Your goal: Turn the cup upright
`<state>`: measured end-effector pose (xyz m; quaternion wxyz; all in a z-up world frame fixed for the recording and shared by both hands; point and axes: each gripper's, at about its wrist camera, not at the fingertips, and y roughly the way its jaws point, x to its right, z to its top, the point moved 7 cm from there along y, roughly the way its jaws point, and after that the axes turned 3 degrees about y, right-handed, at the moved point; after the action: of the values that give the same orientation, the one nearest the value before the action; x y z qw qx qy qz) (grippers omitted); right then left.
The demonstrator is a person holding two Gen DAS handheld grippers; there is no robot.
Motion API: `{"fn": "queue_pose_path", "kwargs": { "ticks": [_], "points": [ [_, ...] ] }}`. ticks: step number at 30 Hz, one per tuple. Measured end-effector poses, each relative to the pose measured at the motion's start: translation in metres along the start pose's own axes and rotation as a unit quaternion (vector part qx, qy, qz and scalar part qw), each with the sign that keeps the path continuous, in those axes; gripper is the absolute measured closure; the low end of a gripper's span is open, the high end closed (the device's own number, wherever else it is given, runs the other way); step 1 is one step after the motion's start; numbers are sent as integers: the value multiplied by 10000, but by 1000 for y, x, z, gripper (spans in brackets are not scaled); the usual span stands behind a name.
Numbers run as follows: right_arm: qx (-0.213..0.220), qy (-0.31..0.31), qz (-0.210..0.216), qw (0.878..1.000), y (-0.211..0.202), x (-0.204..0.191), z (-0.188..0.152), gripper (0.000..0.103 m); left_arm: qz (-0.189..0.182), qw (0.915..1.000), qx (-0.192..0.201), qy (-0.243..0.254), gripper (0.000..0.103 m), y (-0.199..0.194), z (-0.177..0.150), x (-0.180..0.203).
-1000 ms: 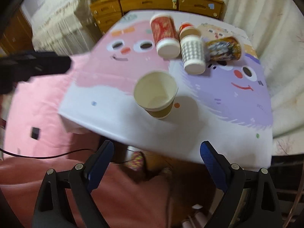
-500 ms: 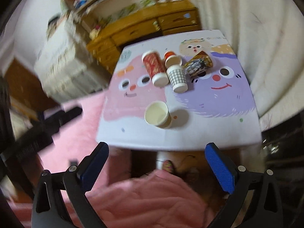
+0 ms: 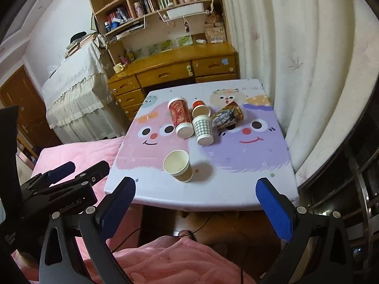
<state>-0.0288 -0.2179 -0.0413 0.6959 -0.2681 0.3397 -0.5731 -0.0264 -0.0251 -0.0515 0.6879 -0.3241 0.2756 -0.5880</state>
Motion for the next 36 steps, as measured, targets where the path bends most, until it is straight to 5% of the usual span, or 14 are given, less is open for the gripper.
{"fn": "queue_pose_path", "kwargs": {
  "ticks": [4, 36],
  "points": [
    [-182, 34, -31, 9998, 1, 8, -9, 0, 70, 10000, 5, 51, 1, 1, 1, 4],
    [-119, 86, -54, 9999, 13, 20, 11, 0, 9, 9999, 110, 119, 1, 21, 28, 11]
  ]
}}
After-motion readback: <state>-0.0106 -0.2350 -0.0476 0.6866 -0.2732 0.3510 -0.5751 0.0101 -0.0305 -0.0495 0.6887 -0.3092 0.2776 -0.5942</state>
